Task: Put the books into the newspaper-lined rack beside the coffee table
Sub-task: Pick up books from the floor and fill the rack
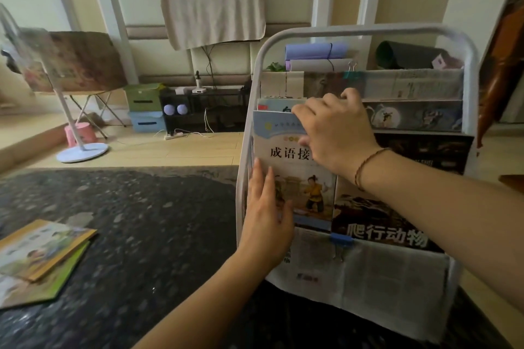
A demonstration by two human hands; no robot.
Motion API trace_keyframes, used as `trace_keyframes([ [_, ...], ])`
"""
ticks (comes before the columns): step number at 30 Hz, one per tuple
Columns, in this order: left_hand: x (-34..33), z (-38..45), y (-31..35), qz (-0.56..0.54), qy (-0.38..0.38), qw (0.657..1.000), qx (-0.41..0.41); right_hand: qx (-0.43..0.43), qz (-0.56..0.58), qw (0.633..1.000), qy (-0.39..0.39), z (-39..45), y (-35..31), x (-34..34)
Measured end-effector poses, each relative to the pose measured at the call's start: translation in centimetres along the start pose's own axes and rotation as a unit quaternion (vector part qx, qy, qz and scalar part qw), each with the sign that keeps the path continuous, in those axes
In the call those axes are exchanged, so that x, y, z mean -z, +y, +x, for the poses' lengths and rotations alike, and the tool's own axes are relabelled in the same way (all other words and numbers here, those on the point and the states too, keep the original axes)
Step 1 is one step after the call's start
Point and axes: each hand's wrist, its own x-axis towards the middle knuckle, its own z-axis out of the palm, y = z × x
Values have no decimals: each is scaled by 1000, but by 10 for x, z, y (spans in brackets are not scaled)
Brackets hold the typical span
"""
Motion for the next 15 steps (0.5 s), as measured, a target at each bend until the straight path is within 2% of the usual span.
trace_keyframes([
  [4, -10, -15, -15, 92, -45, 995, 6, 16, -18, 999, -23, -16, -8, -8],
  [9, -19, -38, -26, 222, -125, 967, 20, 35, -75, 993, -79, -35, -14, -15],
  [15, -15, -39, -29, 225, -138, 965, -8, 24, -87, 990, -107, -35, -18, -6],
])
